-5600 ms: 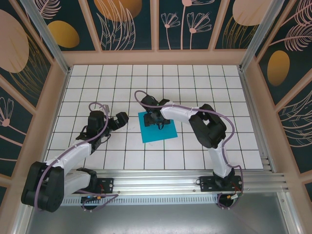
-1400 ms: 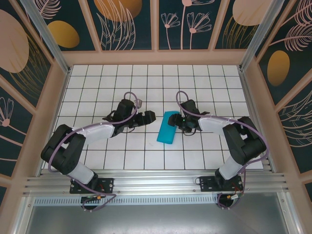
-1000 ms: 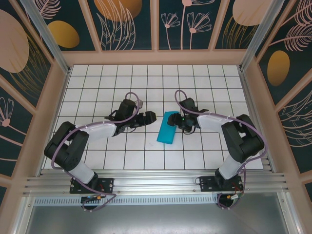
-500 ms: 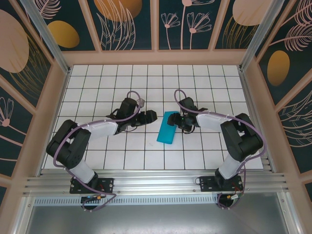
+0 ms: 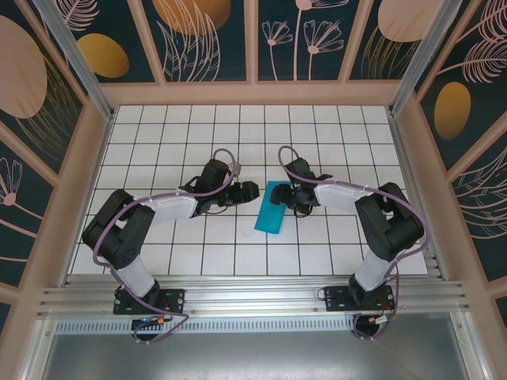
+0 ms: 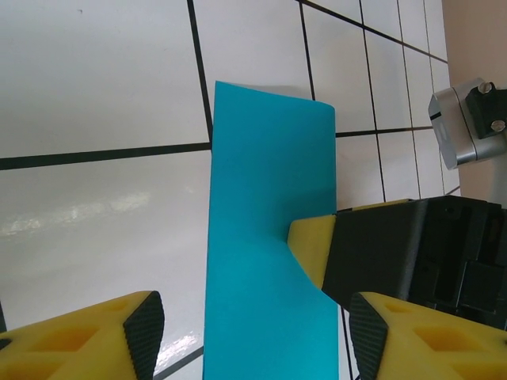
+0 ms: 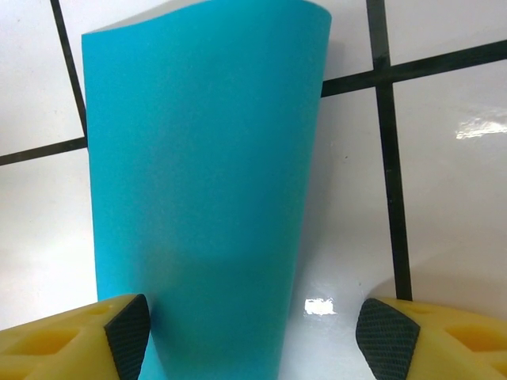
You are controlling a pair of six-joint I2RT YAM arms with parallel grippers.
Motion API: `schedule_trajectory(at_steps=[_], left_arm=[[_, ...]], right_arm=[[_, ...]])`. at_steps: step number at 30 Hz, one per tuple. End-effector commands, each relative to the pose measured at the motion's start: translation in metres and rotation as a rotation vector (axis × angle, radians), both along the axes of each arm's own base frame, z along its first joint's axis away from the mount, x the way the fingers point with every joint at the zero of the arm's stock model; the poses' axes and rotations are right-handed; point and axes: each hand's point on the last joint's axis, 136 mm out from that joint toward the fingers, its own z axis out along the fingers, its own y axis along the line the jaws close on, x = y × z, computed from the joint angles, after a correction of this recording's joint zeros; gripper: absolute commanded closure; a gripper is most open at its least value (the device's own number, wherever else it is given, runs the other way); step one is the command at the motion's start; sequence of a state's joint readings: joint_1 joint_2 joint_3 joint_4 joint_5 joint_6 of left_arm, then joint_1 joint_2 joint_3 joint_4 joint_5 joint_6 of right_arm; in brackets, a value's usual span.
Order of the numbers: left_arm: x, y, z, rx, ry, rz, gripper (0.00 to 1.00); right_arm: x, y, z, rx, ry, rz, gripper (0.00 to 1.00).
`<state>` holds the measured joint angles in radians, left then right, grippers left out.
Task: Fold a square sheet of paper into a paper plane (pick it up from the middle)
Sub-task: Fold the square sheet of paper in half at the center of the table, then hold the square sheet of paper at the center of the table.
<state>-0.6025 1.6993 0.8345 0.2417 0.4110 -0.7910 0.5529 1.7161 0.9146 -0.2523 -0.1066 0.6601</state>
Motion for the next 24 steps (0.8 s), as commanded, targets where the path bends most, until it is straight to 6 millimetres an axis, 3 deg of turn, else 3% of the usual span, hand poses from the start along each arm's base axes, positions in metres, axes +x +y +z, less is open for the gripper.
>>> schedule_trajectory(at_steps=[1,7,15,24], left_arm=[[0.003,-0.004,0.003,-0.006,-0.001,0.006,0.36],[0.003,-0.009,0.009,-0.03,-0.005,-0.014,0.42],[0.0,-0.018,-0.009,-0.013,0.051,-0.043,0.65],[-0.001,-0.034,-0.022,-0.001,0.099,-0.056,0.76]], right_arm=[[-0.025,-0.05,-0.056,-0.243,0.119,-0.037,0.23],[-0.025,-0.051,-0.059,-0.252,0.124,-0.033,0.23],[-0.027,-0.054,-0.063,-0.27,0.129,-0.025,0.26],[-0.029,-0.056,-0.065,-0.286,0.134,-0.016,0.26]])
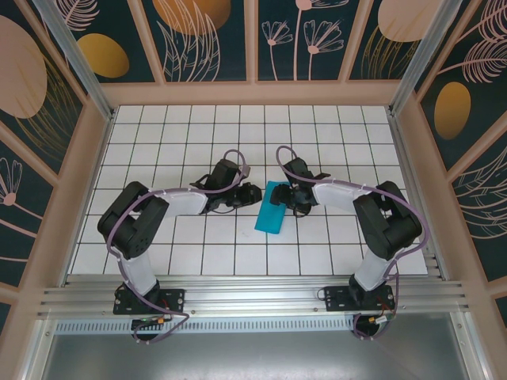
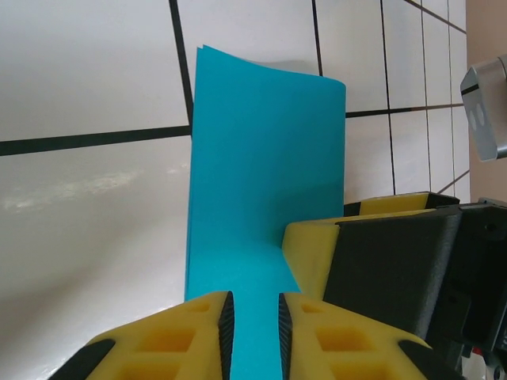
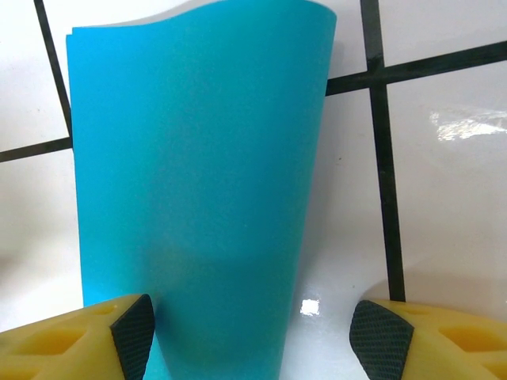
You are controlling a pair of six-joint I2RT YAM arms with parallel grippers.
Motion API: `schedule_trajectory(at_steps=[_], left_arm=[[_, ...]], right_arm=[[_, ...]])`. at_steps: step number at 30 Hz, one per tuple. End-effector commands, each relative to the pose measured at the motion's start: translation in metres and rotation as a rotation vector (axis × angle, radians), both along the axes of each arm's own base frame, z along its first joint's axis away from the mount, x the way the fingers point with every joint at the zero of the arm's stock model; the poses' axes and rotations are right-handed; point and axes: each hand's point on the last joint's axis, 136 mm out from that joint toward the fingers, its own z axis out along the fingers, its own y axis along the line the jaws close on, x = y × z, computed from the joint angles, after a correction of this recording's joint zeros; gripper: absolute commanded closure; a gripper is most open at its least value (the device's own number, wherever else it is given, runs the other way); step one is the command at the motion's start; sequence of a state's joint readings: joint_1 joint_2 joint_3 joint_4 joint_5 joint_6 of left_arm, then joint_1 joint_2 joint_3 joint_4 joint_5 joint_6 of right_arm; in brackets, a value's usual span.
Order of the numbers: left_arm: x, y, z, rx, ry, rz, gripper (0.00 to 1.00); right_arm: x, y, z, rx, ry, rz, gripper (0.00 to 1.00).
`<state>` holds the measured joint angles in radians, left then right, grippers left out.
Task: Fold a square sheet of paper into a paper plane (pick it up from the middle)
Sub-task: Hold the square sheet of paper at the center of the table.
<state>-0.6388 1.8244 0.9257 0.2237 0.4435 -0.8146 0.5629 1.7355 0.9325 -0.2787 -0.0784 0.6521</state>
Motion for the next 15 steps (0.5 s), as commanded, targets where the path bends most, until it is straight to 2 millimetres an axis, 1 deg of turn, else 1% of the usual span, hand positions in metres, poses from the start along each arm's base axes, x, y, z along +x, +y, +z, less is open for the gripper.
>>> schedule_trajectory(at_steps=[1,2,9,15], left_arm=[[0.0,-0.007,-0.003,-0.003,0.029,-0.003,0.77],[0.001,-0.006,-0.005,0.003,0.034,0.008,0.77],[0.008,0.006,-0.003,0.042,0.003,0.077,0.78],[0.007,0.003,-0.001,0.023,0.007,0.069,0.78]], right_arm=[[-0.029,-0.055,-0.061,-0.251,0.125,-0.023,0.26],[-0.029,-0.056,-0.062,-0.255,0.124,-0.021,0.26],[-0.028,-0.054,-0.063,-0.249,0.117,0.007,0.24],[-0.028,-0.057,-0.064,-0.263,0.128,-0.028,0.24]])
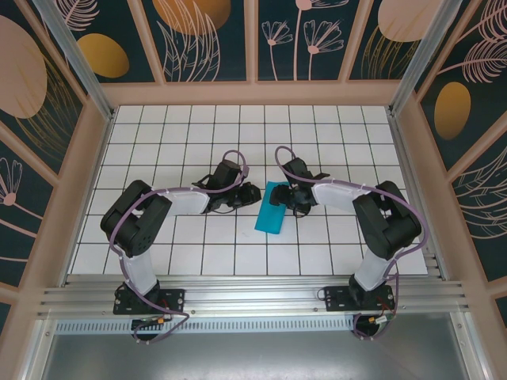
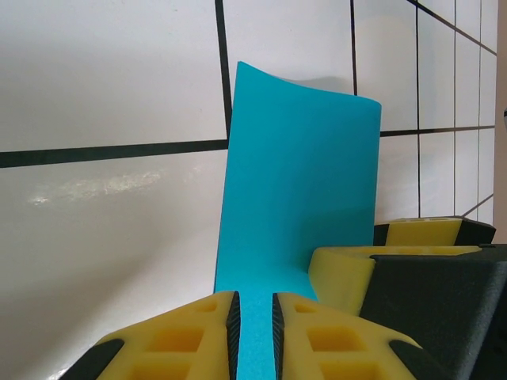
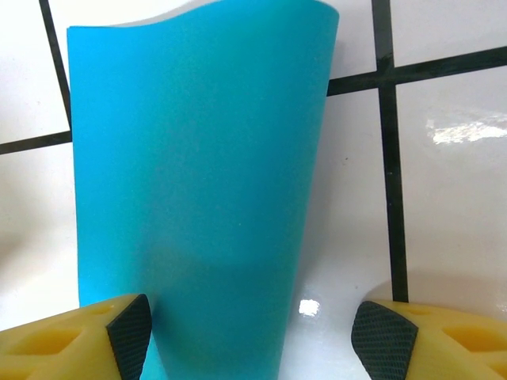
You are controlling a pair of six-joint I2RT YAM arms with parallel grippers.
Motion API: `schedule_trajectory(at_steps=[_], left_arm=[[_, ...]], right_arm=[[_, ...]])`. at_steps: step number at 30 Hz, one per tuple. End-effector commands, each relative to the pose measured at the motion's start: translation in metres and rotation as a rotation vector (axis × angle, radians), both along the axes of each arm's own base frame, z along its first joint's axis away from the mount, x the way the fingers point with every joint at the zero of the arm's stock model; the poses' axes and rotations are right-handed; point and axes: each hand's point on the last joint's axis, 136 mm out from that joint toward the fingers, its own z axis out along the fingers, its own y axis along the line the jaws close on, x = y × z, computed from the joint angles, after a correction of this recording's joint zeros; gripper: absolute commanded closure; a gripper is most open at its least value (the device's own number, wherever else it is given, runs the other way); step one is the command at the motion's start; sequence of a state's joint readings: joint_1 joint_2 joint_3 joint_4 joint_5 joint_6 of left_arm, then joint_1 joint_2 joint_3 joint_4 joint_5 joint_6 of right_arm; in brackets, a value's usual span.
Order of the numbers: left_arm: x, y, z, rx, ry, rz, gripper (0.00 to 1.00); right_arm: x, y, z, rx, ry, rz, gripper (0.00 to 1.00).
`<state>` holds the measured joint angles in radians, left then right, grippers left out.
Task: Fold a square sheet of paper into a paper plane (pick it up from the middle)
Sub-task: Hold the square sheet of paper at the center of the table.
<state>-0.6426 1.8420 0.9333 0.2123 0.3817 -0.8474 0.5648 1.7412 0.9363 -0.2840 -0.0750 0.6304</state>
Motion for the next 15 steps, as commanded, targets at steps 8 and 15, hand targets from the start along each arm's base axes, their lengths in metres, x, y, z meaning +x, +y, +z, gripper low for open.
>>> schedule_trajectory(at_steps=[8,15], left_arm=[[-0.003,-0.013,0.011,-0.056,0.005,-0.052,0.78],[-0.002,-0.015,0.008,-0.052,0.014,-0.051,0.78]], right_arm=[[-0.03,-0.057,-0.065,-0.249,0.136,-0.048,0.25],[-0.032,-0.06,-0.066,-0.252,0.141,-0.084,0.26]])
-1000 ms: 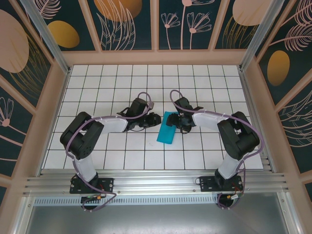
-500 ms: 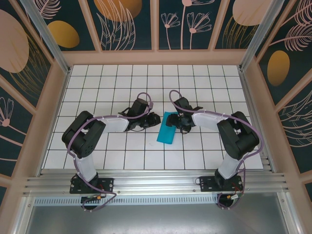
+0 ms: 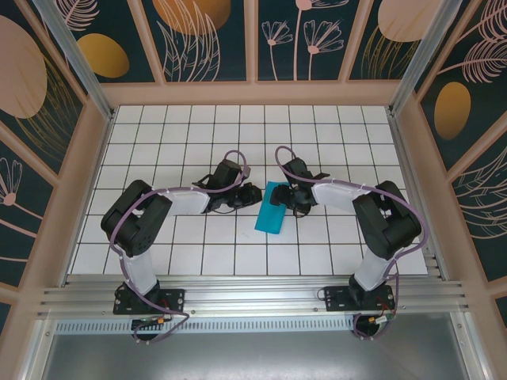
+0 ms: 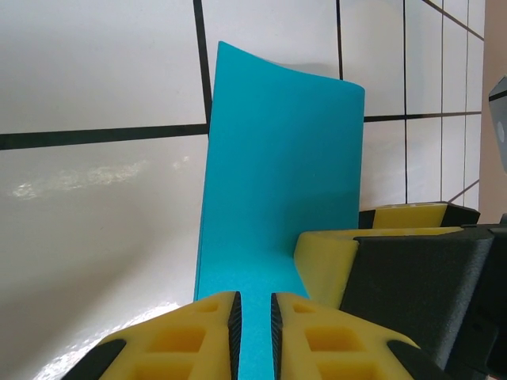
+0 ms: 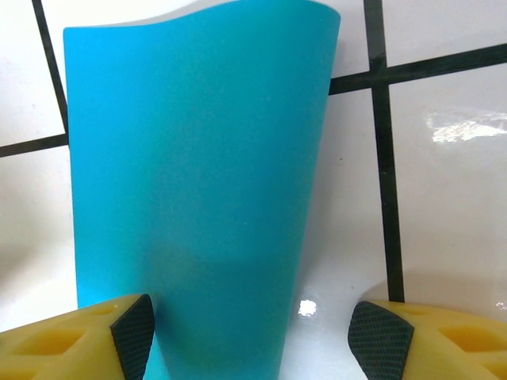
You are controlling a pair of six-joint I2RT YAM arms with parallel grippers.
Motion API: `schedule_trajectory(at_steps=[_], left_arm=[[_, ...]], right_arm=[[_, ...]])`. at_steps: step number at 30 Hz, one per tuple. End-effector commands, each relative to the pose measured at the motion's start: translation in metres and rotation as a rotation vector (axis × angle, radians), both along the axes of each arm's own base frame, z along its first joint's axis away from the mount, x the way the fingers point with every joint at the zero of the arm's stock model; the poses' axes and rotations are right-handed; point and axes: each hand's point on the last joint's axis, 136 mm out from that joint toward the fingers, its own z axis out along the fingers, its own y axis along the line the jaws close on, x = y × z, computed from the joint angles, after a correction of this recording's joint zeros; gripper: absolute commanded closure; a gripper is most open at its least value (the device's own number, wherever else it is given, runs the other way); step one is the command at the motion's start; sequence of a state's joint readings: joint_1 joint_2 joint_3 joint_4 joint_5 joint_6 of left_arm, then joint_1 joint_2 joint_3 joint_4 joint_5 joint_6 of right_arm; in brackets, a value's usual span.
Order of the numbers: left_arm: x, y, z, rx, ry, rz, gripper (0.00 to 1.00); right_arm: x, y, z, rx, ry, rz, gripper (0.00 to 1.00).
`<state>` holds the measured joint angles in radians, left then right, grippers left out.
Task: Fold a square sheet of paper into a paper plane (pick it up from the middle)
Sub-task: Hold the square sheet of paper at the center of the table.
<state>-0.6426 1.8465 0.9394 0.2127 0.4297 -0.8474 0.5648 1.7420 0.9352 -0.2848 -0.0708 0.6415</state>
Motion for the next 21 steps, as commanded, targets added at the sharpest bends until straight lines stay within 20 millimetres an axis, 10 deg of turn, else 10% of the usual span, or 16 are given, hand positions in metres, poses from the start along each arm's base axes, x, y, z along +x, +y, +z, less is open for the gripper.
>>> schedule_trajectory(at_steps=[1,21], left_arm=[[0.002,-0.0091,0.0048,-0.024,-0.001,-0.019,0.79],[-0.0025,-0.0096,0.0008,-0.018,0.013,-0.037,0.78]], right_arm=[[-0.0325,-0.0585,-0.0663,-0.245,0.142,-0.074,0.26],[-0.0332,-0.0602,-0.07,-0.308,0.134,-0.024,0.27]])
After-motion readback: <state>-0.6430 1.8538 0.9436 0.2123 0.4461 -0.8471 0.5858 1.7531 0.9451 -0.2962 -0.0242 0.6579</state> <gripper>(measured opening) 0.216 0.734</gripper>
